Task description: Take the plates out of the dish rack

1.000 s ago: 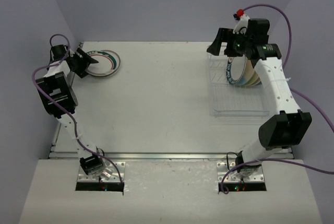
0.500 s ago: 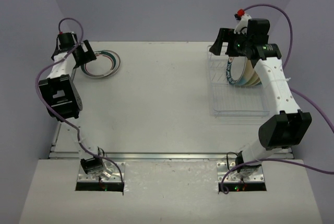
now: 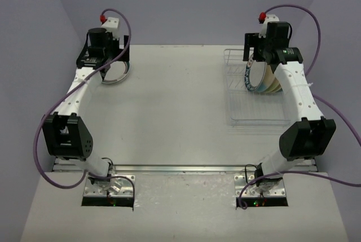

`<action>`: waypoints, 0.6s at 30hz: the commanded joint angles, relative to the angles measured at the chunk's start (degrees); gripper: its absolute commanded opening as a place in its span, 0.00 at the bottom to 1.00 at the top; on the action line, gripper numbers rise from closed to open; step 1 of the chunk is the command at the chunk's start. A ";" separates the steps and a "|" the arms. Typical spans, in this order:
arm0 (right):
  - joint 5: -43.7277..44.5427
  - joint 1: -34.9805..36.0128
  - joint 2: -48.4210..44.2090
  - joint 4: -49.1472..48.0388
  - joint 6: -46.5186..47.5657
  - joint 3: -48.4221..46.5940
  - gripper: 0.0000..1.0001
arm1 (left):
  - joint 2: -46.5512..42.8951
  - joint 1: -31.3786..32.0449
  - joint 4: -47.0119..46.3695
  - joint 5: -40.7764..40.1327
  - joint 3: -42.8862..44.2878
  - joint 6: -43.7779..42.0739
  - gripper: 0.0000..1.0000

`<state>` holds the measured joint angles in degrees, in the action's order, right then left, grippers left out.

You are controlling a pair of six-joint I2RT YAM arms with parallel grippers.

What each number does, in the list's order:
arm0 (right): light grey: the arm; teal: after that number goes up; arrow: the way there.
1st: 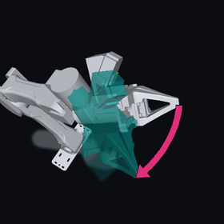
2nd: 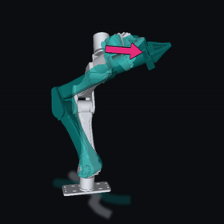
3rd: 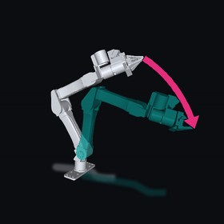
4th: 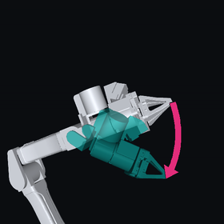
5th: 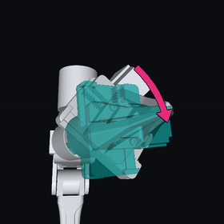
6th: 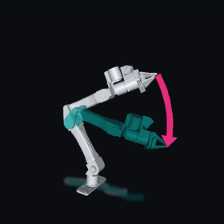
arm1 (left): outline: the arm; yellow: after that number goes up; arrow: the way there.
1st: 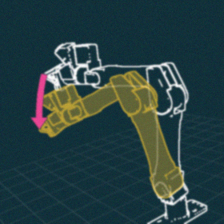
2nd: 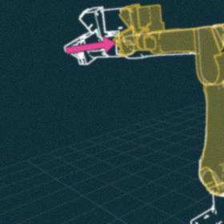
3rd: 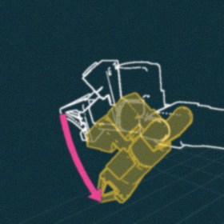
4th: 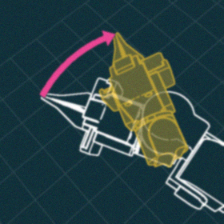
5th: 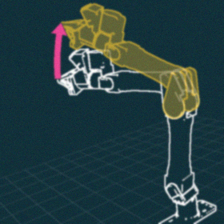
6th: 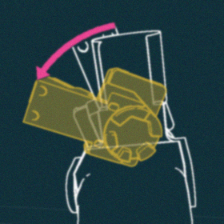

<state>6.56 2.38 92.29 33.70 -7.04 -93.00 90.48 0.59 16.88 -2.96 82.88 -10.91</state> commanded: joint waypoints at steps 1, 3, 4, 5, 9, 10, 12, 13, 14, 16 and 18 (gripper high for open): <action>5.72 -0.42 0.52 -1.82 3.18 1.73 0.86 | -4.58 6.65 -6.87 -3.07 -1.48 -5.03 1.00; 6.16 -0.87 1.86 -1.37 3.26 2.10 0.86 | -5.03 7.70 -6.95 -2.93 -1.41 -5.34 1.00; 6.28 -1.34 2.63 -1.10 3.11 2.12 0.86 | -5.15 7.90 -6.85 -2.62 -1.36 -5.35 1.00; 6.33 -1.76 3.33 -0.86 2.91 2.12 0.86 | -5.26 8.02 -6.75 -2.37 -1.35 -5.32 1.00; 5.92 -2.03 5.80 -0.47 1.86 1.07 0.86 | -5.85 8.11 -5.90 -2.84 -1.85 -5.18 1.00; 5.93 -2.06 6.34 -0.39 1.94 1.05 0.85 | -6.20 8.11 -5.90 -3.01 -2.03 -5.18 1.00; 6.48 -3.94 7.90 -0.47 1.82 -0.06 0.85 | -6.82 8.11 -5.81 -3.19 -3.12 -5.18 1.00; 6.53 -4.10 8.63 -0.47 1.73 -0.45 0.85 | -7.10 8.11 -5.81 -3.20 -3.47 -5.18 1.00; 6.54 -4.54 9.65 -0.47 1.44 -0.75 0.84 | -7.32 8.11 -5.81 -3.27 -3.83 -5.26 1.00; 6.66 -5.08 11.22 -0.39 1.08 -1.49 0.83 | -7.51 8.11 -5.77 -3.61 -4.08 -5.30 1.00; 6.43 -5.68 13.00 -0.38 0.57 -2.20 0.81 | -7.66 8.11 -5.72 -3.97 -4.33 -5.52 1.00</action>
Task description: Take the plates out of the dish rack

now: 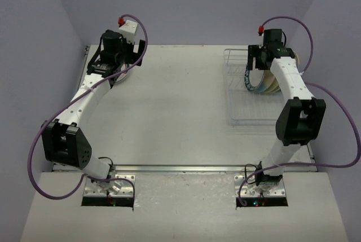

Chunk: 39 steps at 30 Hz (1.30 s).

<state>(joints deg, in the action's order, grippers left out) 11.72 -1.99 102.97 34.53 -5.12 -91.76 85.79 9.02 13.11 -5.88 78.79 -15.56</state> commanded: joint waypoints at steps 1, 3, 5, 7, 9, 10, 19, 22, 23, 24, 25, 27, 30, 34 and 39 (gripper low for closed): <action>0.93 -1.54 3.09 -1.20 -1.51 -3.77 0.80 | -3.01 -0.31 -1.95 -1.19 -0.34 -0.98 1.00; 0.15 -1.92 4.48 -1.08 -1.73 -4.44 0.77 | -3.13 -0.31 -1.90 -1.33 -0.48 -1.14 1.00; -1.04 -2.25 6.31 -0.64 -2.91 -5.55 0.74 | -3.21 -0.31 -1.86 -1.66 -0.51 -1.31 1.00; -1.96 -2.40 7.41 -0.25 -3.66 -6.59 0.72 | -3.26 -0.31 -1.77 -2.06 -0.65 -1.45 1.00; -2.63 -2.40 8.62 -0.18 -4.07 -7.36 0.69 | -3.28 -0.31 -1.54 -2.52 -0.76 -1.51 1.00; -2.81 -2.40 9.62 -0.24 -4.25 -7.83 0.67 | -3.34 -0.31 -1.36 -2.70 -0.82 -1.56 1.00; -2.57 -2.67 12.70 0.17 -5.42 -11.29 0.38 | -3.26 -0.31 -0.80 -3.86 -1.18 -1.93 1.00; -1.78 -2.58 12.23 0.42 -5.42 -11.84 0.26 | -3.26 -0.31 -1.51 -3.88 -1.42 -1.54 1.00; -1.52 -2.58 11.94 0.45 -5.25 -12.04 0.22 | -3.14 -0.31 -1.83 -3.82 -1.38 -1.25 1.00; -1.43 -2.58 11.58 0.51 -4.98 -12.13 0.19 | -3.02 -0.31 -1.95 -3.79 -1.30 -1.02 1.00; -1.38 -2.58 11.24 0.37 -4.72 -12.07 0.17 | -2.88 -0.31 -2.12 -3.79 -1.15 -0.84 1.00; -1.35 -2.58 10.18 -0.15 -4.17 -11.70 0.12 | -2.34 -0.31 -2.40 -3.84 -0.87 -0.29 1.00; -1.02 -2.58 8.59 -0.75 -3.38 -11.47 0.04 | -1.53 -0.31 -2.56 -3.52 -0.20 0.55 1.00; -0.78 -2.46 6.25 -1.25 -2.34 -11.70 0.00 | -0.95 -0.31 -2.65 -2.93 0.63 1.09 1.00; 0.96 -1.39 1.92 -2.18 0.83 -11.75 0.00 | -0.44 -0.31 -2.82 -3.66 1.86 2.02 1.00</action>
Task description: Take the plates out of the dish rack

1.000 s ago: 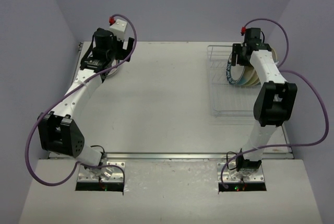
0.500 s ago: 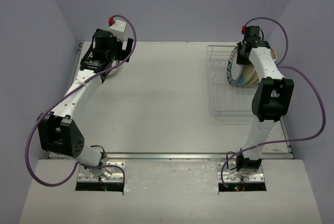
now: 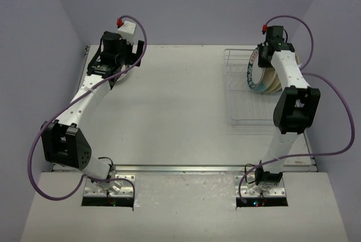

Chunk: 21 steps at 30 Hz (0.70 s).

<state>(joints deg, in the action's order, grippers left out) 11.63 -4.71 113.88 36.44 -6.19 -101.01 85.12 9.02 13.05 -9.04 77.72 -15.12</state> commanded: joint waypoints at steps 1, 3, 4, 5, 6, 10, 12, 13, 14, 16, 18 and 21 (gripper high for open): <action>1.17 1.49 -9.74 -4.10 2.28 -2.41 0.00 | 0.23 -0.31 -2.77 -0.66 3.13 1.89 1.00; 1.59 2.01 -11.07 -3.88 3.07 -2.46 0.00 | 0.25 -0.31 -2.68 -0.56 3.57 2.57 1.00; 1.74 2.09 -11.97 -3.73 3.48 -2.53 0.00 | 0.31 -0.31 -2.67 -0.34 3.85 2.92 1.00; 1.84 2.28 -12.48 -3.54 3.74 -2.62 0.00 | 0.32 -0.31 -2.56 0.00 4.04 3.17 1.00; 2.16 2.62 -12.96 -3.03 4.00 -2.81 0.00 | 0.41 -0.31 -2.04 0.29 4.40 3.28 1.00; 1.28 3.29 -16.41 -2.75 4.43 -3.31 0.00 | 0.58 -0.31 -0.30 3.25 6.31 4.12 1.00; -1.31 3.31 -19.11 -3.85 4.52 -2.06 0.00 | 0.55 -0.31 0.44 5.47 7.25 4.91 1.00; -2.98 3.31 -20.38 -5.01 4.52 -1.30 0.00 | 0.50 -0.31 0.94 6.69 7.65 5.31 1.00; -5.57 3.31 -21.92 -5.80 4.14 -0.14 0.00 | 0.42 -0.35 1.84 9.70 8.29 5.74 1.00; -12.18 3.31 -24.97 -7.42 3.23 2.31 0.00 | 0.19 -0.69 3.96 18.83 9.72 6.57 1.00; -19.86 3.35 -27.04 -9.19 1.46 4.08 0.00 | -0.52 -2.06 6.38 32.08 10.82 7.36 1.00; -29.57 4.11 -28.91 -10.36 0.03 5.48 0.00 | -1.01 -2.42 5.82 51.78 10.60 11.56 1.00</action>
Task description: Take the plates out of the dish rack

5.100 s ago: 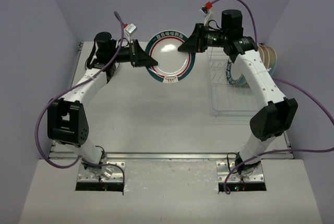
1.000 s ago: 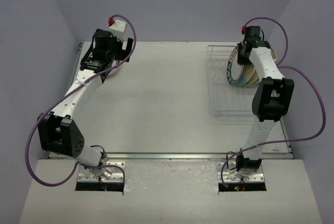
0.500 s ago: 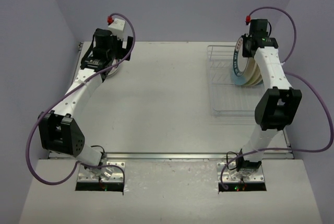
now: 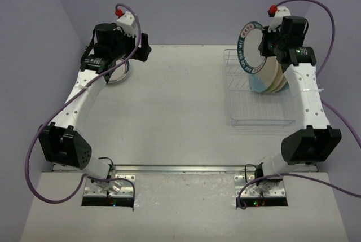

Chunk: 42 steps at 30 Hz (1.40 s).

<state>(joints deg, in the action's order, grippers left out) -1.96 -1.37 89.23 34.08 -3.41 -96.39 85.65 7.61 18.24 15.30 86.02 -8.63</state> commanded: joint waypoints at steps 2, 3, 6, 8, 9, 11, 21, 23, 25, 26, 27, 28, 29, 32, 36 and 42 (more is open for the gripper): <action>-20.94 2.96 -5.95 -9.71 -3.34 1.85 0.00 | -1.45 -0.96 -2.67 38.47 1.13 12.52 1.00; -23.42 4.17 -6.48 -10.17 -4.07 2.00 0.00 | -1.27 -0.93 -4.97 42.84 0.60 15.51 1.00; -30.71 6.28 -6.79 -10.30 -6.22 1.48 0.00 | -1.10 -0.93 -10.72 49.11 -0.84 22.66 1.00; -33.38 8.01 -6.79 -10.35 -7.37 1.38 0.00 | -1.10 -0.93 -13.93 51.71 -1.62 26.82 1.00; -35.65 8.53 -6.55 -10.27 -8.05 1.22 0.00 | -1.01 -0.93 -16.13 52.49 -1.81 27.97 1.00; -38.59 9.71 -5.96 -10.59 -11.77 0.96 0.00 | -0.36 -0.93 -19.64 54.42 -1.98 31.14 1.00; -47.33 12.61 -4.47 -15.79 -20.49 2.17 0.00 | 0.49 -0.54 -21.41 53.83 -2.22 34.38 0.96; -47.94 13.64 -4.33 -16.15 -20.98 2.13 0.00 | 0.51 -0.25 -21.41 53.61 -2.26 34.41 0.95; -47.87 14.58 -4.24 -16.20 -21.15 1.91 0.00 | 0.61 0.02 -21.41 53.51 -2.26 34.49 0.95; -47.87 14.96 -4.08 -16.30 -21.21 1.75 0.00 | 0.67 0.14 -21.41 53.36 -2.26 34.52 0.94; -47.87 15.35 -3.93 -16.39 -21.28 1.59 0.00 | 0.74 0.27 -21.41 53.20 -2.26 34.55 0.94; -47.83 15.80 -3.80 -16.55 -21.48 1.47 0.00 | 0.84 0.48 -21.41 52.98 -2.26 34.61 0.93; -47.70 16.33 -3.70 -16.76 -21.69 1.38 0.00 | 0.99 0.76 -21.43 52.75 -2.26 34.65 0.93; -46.92 18.06 -3.03 -17.37 -21.73 0.96 0.00 | 1.44 1.51 -21.41 52.00 -2.30 35.41 0.88; -46.47 19.38 -2.13 -17.64 -21.73 -0.02 0.00 | 1.80 1.79 -22.55 51.85 -3.13 37.62 0.76; -43.46 19.92 0.74 -18.14 -24.35 -2.27 0.03 | 0.36 1.69 -29.59 53.27 -7.89 45.02 0.37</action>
<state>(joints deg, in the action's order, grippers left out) -46.65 18.52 89.44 20.97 -25.23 -94.54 87.09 9.08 -4.72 67.16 80.28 30.82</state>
